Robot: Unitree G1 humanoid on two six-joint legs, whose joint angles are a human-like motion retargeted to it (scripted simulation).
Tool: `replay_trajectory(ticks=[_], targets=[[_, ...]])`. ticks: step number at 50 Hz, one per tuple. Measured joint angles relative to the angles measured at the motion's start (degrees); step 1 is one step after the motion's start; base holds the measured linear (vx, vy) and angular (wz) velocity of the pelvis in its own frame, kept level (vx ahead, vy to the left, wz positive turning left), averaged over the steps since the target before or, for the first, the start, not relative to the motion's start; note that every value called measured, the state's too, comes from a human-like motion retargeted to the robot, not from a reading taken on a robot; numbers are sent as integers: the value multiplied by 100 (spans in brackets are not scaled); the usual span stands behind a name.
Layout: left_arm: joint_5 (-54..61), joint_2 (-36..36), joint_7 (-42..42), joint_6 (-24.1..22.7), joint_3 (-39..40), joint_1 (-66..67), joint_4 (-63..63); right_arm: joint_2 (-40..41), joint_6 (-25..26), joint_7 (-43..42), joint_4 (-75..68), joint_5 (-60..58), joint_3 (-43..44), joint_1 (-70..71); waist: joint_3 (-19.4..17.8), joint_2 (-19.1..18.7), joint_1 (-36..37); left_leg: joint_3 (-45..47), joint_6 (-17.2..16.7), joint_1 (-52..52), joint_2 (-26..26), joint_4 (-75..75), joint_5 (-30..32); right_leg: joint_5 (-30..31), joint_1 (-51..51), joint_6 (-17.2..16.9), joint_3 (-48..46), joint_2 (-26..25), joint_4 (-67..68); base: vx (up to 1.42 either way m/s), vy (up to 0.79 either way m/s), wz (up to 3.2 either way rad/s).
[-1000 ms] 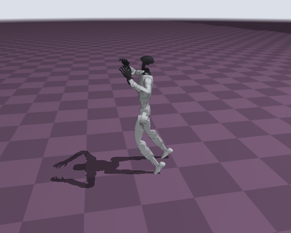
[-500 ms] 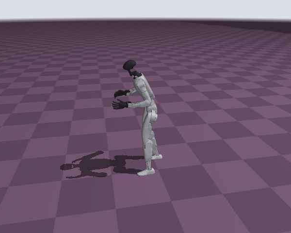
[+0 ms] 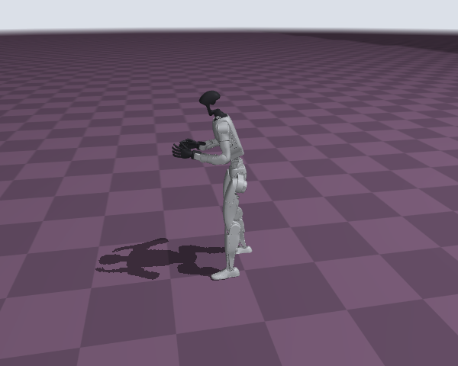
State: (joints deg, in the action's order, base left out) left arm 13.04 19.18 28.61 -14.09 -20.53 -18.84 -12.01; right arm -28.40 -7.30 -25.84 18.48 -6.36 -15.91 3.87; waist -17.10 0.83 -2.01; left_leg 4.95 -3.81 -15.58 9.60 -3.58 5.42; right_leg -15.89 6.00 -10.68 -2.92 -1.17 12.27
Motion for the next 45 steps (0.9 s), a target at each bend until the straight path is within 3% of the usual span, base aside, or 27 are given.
replay_trajectory(ticks=[13,27,34,45], targets=[[594,61,-744,210,105,1468,62,-34,150,150,-235,118,66,-433,277,-119,251,110,25,135,-17,25,-51,-28,-77,39,99,33,-8,0,0,0],[-234,573,-1706,861,-241,1322,582,-416,495,1163,-605,-569,-282,-224,482,-146,399,-70,150,40,-142,-615,-543,-167,-272,95,-47,152,157,3,0,4],[-821,337,-1464,759,-104,1362,810,-491,504,1427,-733,-905,-534,51,661,-91,503,-132,256,116,-250,-1215,-1084,-311,-470,138,31,260,423,13,4,-8],[-556,-183,-896,485,570,1905,1055,-302,496,1472,-918,-1007,-661,222,1219,-52,672,113,392,676,-352,-1481,-1332,-396,-874,212,329,434,748,18,9,-24]])
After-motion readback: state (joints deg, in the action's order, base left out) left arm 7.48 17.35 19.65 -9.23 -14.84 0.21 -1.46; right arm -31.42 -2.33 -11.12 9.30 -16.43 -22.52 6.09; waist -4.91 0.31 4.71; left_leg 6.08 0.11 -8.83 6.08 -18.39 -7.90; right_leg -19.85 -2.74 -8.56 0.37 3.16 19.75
